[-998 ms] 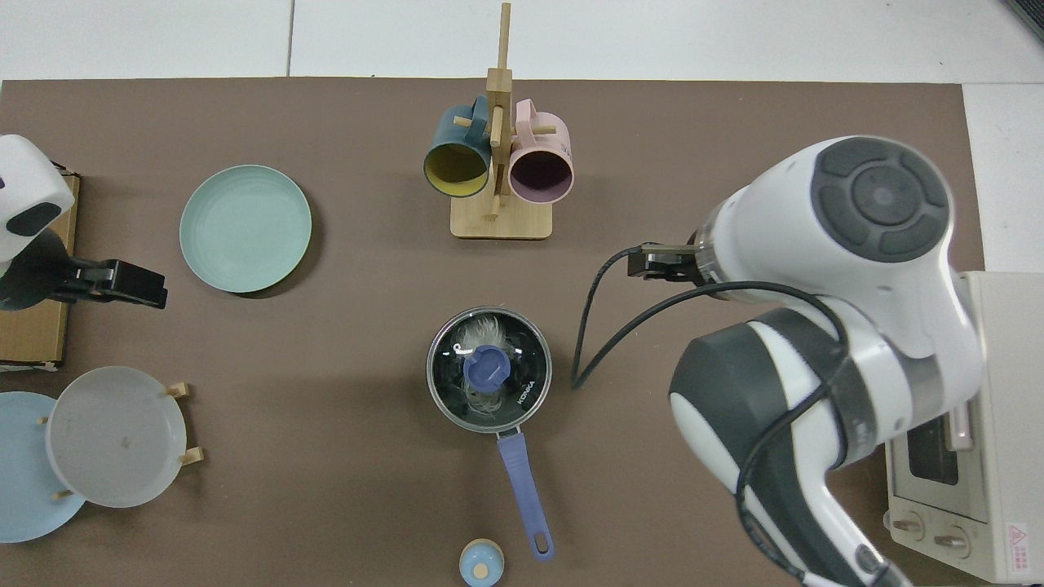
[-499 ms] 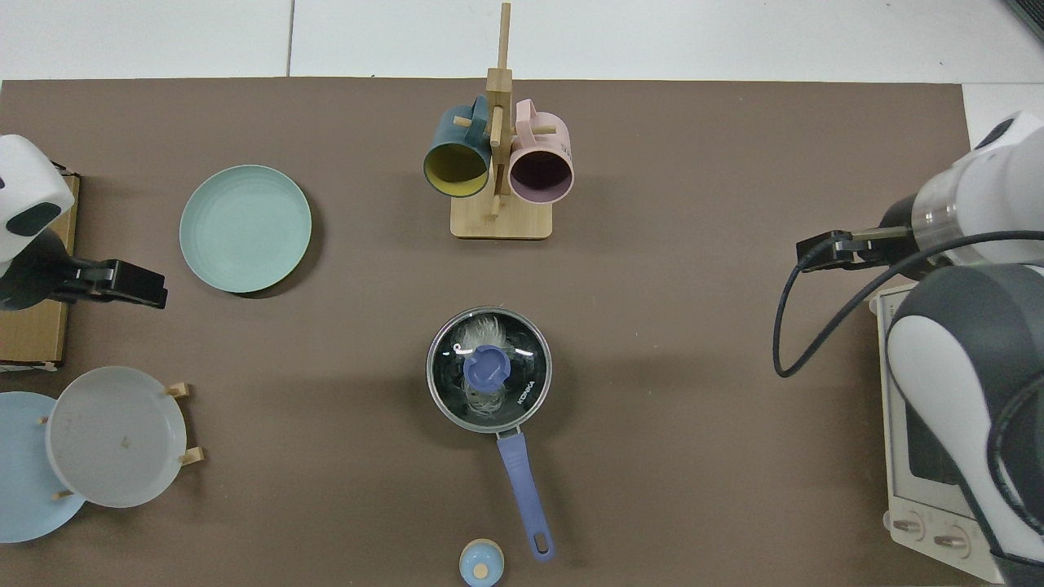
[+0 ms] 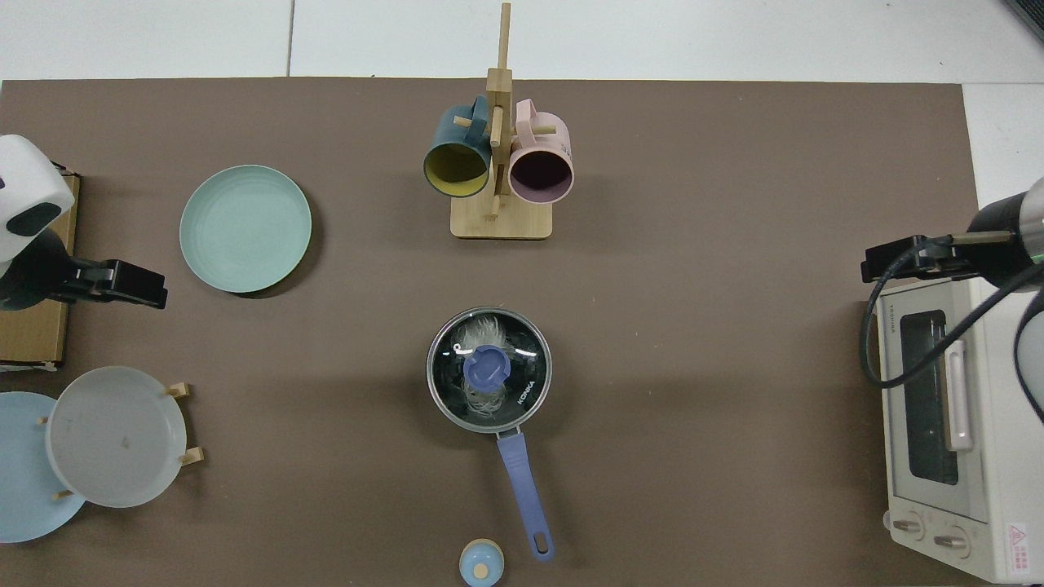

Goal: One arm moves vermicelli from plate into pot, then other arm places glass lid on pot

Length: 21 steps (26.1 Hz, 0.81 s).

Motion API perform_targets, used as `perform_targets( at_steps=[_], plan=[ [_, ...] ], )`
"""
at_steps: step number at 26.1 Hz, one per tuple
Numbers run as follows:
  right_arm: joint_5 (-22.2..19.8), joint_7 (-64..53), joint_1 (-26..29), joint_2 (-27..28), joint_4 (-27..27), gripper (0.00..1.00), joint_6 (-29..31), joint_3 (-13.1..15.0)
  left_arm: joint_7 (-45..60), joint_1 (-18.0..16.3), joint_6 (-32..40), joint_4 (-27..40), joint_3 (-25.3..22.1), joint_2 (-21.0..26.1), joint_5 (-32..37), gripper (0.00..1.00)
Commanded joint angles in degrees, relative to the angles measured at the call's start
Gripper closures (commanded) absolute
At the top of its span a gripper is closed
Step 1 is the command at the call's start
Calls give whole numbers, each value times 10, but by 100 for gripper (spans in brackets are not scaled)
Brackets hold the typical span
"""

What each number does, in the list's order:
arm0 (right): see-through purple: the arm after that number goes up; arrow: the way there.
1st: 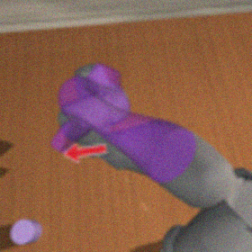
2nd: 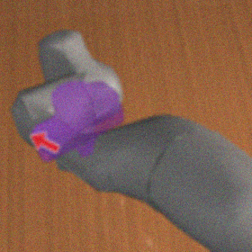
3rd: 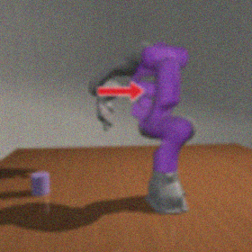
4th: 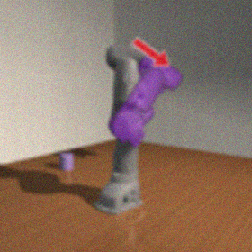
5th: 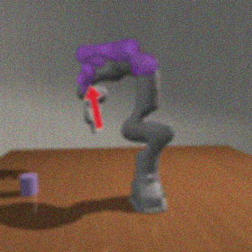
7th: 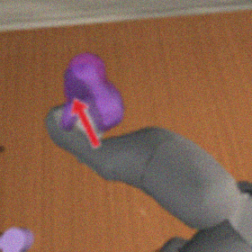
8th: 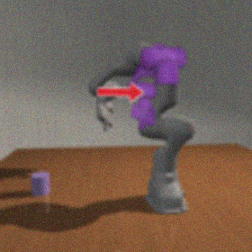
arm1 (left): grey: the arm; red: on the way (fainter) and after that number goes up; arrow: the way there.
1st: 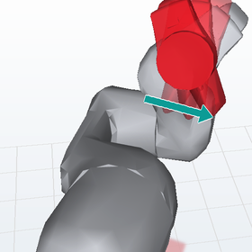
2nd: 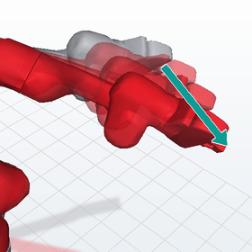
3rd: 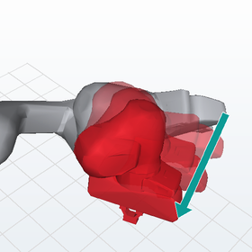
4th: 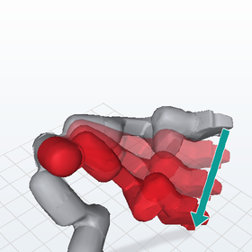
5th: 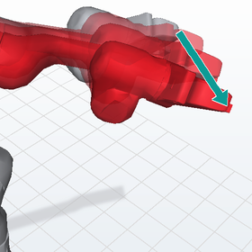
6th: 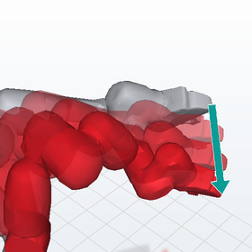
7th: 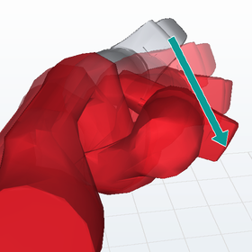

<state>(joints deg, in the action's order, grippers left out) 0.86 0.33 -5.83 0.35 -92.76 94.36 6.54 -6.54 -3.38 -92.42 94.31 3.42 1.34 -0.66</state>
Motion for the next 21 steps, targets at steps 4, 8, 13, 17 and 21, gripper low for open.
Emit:
perform_targets(
  at_steps=[4,8,13,17,21],
  plan=[
    [3,-25,18,-53,-21,0,-21,1,8,2,-6,4,0,-6,12,0],
    [3,-20,18,-64,-36,0,-20,1,8,2,-6,4,0,-6,12,0],
    [4,-17,17,-63,-34,0,-21,1,8,2,-6,4,0,-6,12,0],
    [2,3,13,-63,-34,0,-21,1,8,2,-6,4,0,-6,12,0],
    [0,10,12,-63,-34,0,-22,1,8,2,-6,4,0,-6,12,0]
  ],
)
